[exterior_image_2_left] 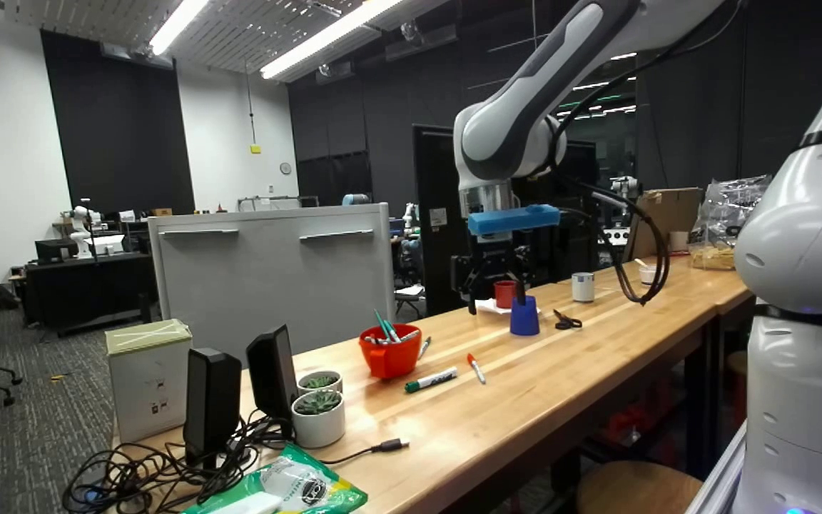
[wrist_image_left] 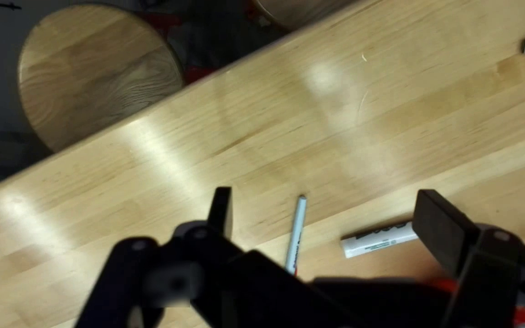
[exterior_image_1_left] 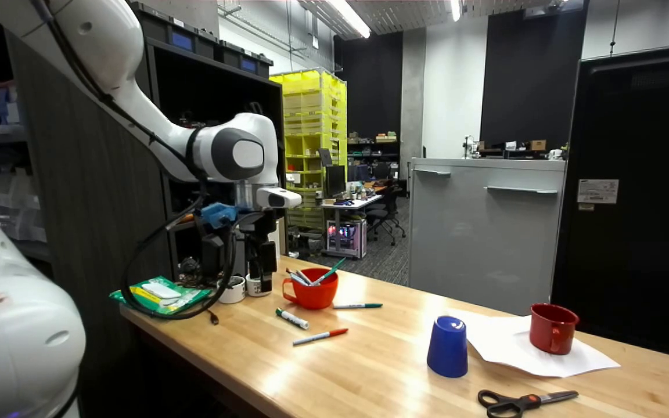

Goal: Put one marker in the left red cup

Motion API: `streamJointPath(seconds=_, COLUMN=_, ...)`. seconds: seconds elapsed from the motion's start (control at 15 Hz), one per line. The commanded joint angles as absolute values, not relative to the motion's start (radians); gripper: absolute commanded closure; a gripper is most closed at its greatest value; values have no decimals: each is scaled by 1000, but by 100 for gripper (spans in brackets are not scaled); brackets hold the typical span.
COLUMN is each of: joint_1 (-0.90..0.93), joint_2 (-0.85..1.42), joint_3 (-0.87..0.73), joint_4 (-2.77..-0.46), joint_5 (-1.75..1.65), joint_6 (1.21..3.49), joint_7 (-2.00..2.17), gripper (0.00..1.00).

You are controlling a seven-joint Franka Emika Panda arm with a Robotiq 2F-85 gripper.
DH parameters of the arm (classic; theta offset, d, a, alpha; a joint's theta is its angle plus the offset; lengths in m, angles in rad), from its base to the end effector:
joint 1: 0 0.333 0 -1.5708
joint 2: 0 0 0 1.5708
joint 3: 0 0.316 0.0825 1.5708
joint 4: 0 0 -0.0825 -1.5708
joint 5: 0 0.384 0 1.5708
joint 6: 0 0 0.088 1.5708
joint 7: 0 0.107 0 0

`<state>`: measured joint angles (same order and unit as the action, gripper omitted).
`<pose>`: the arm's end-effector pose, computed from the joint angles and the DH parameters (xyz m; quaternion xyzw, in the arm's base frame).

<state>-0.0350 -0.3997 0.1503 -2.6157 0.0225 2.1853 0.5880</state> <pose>0.3918 0.0443 0.3798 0.9687 -0.2467 -0.0094 0.0247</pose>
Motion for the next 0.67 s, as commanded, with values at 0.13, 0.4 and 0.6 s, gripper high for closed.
streamJointPath(seconds=0.13, joint_1=-102, joint_2=-459, joint_3=127, joint_4=-2696, joint_5=4, joint_6=2296, joint_7=696, gripper=0)
streamJointPath(seconds=0.4, joint_1=-133, joint_2=-440, joint_3=120, joint_4=-2725, joint_5=-10, joint_6=2417, joint_7=702, gripper=0)
streamJointPath(seconds=0.6, joint_1=-154, joint_2=-421, joint_3=130, joint_4=-2744, joint_5=-33, joint_6=2494, joint_7=713, gripper=0)
